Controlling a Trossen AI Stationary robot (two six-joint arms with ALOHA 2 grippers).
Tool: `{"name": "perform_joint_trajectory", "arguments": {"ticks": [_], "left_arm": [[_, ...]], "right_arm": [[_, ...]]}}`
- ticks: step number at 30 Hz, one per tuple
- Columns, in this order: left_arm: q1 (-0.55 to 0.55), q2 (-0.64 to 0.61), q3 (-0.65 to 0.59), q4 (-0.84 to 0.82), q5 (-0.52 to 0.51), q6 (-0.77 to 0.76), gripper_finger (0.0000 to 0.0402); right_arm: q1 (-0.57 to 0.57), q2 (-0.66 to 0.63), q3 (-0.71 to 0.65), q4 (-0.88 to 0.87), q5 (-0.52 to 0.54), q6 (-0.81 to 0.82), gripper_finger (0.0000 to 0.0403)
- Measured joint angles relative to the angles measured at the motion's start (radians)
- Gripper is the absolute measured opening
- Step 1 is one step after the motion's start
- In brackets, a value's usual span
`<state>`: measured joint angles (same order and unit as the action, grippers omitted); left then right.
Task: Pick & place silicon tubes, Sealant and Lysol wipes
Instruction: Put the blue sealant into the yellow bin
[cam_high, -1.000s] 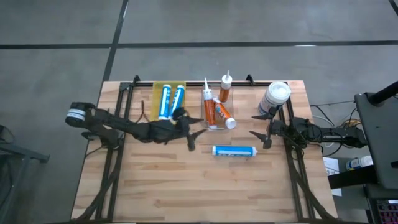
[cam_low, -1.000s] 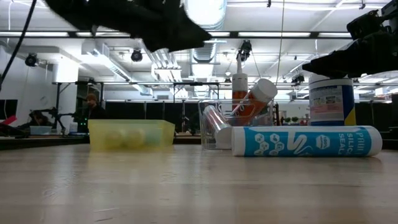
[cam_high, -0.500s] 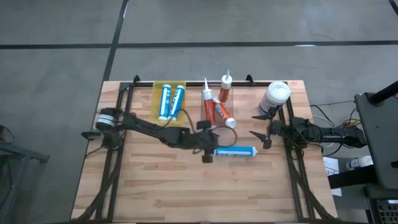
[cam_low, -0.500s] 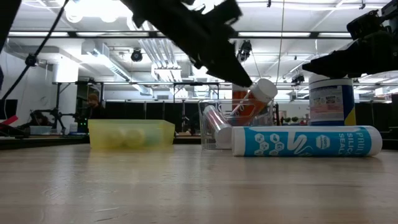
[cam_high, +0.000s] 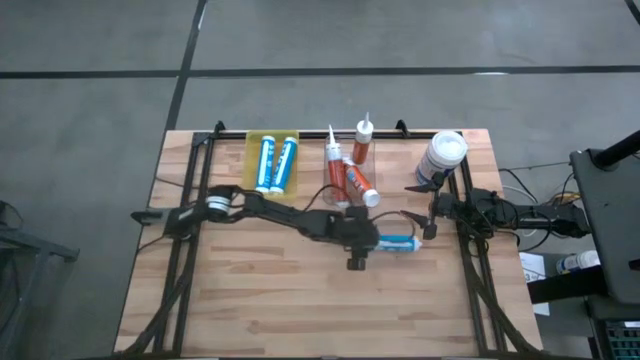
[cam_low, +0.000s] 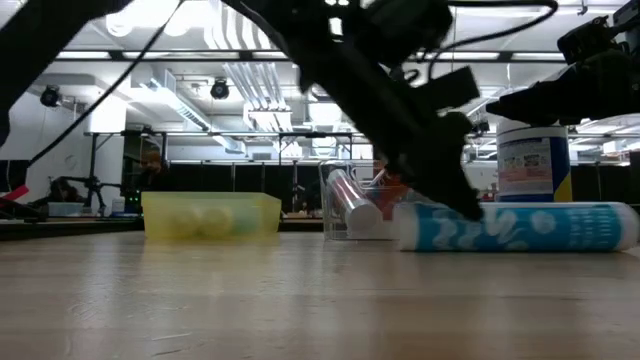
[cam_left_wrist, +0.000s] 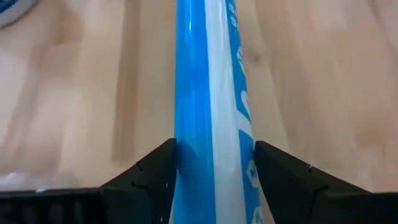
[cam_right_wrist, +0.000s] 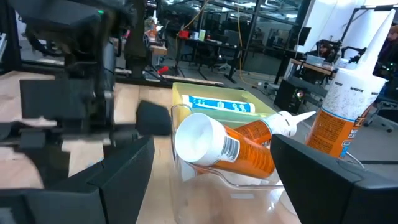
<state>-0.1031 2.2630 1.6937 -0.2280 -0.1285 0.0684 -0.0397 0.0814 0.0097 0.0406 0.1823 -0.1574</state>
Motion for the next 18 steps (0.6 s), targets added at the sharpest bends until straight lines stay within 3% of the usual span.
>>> {"name": "perform_joint_trajectory", "arguments": {"ticks": [3, 6, 9, 12, 18], "left_arm": [[0.008, 0.092, 0.102, -0.055, 0.102, 0.034, 0.0202], [0.002, 0.153, 0.187, -0.123, 0.119, 0.081, 0.0196], [0.001, 0.186, 0.245, -0.201, 0.133, 0.015, 0.0184], [0.003, 0.196, 0.258, -0.233, 0.141, -0.069, 0.0182], [0.001, 0.196, 0.254, -0.235, 0.092, -0.067, 0.0206]], "right_arm": [[0.000, 0.000, 0.000, 0.000, 0.000, 0.000, 0.0320], [0.000, 0.000, 0.000, 0.000, 0.000, 0.000, 0.0320], [0.000, 0.000, 0.000, 0.000, 0.000, 0.000, 0.0320], [0.000, 0.000, 0.000, 0.000, 0.000, 0.000, 0.0320], [0.000, 0.000, 0.000, 0.000, 0.000, 0.000, 0.0320]]}}
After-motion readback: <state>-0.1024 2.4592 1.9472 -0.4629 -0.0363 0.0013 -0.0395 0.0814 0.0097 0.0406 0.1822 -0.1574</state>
